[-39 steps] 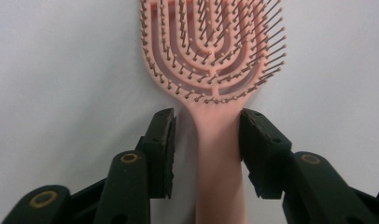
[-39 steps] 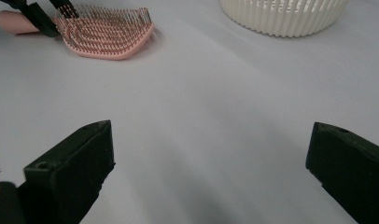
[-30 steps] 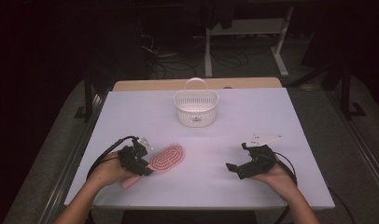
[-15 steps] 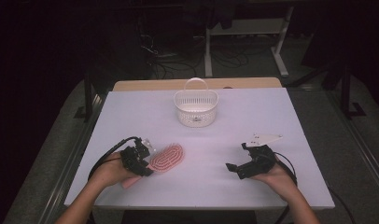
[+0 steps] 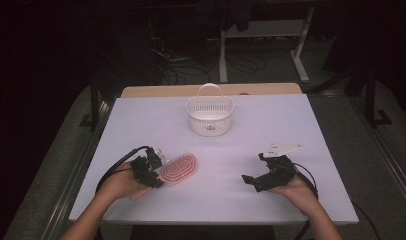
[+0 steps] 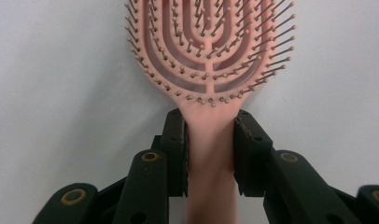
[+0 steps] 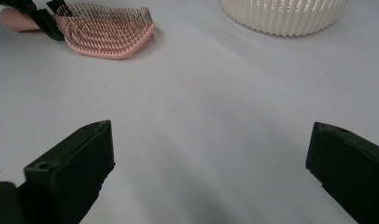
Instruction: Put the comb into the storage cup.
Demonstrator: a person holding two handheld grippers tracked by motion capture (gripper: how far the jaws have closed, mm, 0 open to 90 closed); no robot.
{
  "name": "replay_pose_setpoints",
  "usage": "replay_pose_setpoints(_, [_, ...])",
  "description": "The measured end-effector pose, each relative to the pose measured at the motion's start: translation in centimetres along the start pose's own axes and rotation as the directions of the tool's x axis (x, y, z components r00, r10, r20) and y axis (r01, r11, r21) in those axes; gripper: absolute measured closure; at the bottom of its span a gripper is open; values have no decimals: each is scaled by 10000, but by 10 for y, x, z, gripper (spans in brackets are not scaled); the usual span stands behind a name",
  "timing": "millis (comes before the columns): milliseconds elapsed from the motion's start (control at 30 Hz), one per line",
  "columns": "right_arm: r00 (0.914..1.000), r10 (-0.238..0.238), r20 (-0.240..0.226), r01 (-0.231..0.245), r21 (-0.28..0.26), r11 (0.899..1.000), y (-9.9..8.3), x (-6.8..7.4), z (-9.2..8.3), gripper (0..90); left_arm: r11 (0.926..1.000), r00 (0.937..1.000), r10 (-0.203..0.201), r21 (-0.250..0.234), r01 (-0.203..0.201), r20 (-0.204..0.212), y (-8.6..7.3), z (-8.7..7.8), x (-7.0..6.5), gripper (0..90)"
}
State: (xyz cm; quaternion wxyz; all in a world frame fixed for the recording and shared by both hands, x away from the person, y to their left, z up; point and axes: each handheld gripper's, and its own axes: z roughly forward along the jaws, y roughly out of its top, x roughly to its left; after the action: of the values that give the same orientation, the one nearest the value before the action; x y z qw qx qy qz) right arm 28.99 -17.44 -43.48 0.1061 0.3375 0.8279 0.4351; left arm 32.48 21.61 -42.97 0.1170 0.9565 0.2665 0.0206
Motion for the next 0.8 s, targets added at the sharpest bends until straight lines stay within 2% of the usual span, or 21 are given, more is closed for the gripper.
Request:
replay_pose_setpoints(167, [10000, 1, 10, -1, -4, 10000, 0, 1, 0, 6, 9996, 10000, -40, 267, 41, -17, 4, 0, 0, 701])
replay_pose_setpoints(400, [10000, 21, 12, -21, -29, 10000, 0, 0, -1, 6, 9998, 10000, -49, 190, 48, 30, 3, 0, 1, 706])
replay_pose_setpoints(600, [10000, 50, 18, -50, -62, 10000, 0, -1, -1, 6, 10000, 9999, -92, 4, 92, 125, -1, -2, 4, 707])
replay_pose_setpoints(633, [10000, 50, 19, -50, -63, 10000, 0, -1, -1, 6, 9997, 9997, -237, -110, 237, -8, -3, -4, 6, 707])
replay_pose_setpoints(733, [10000, 32, 22, -32, -57, 10000, -1, -1, -1, 6, 9990, 9993, -373, -244, 375, 68, -6, -7, 10, 707])
replay_pose_setpoints(800, [10000, 41, 24, -41, -67, 10000, 0, -1, -1, 6, 9968, 9984, -567, -559, 571, 78, -10, -13, 15, 707])
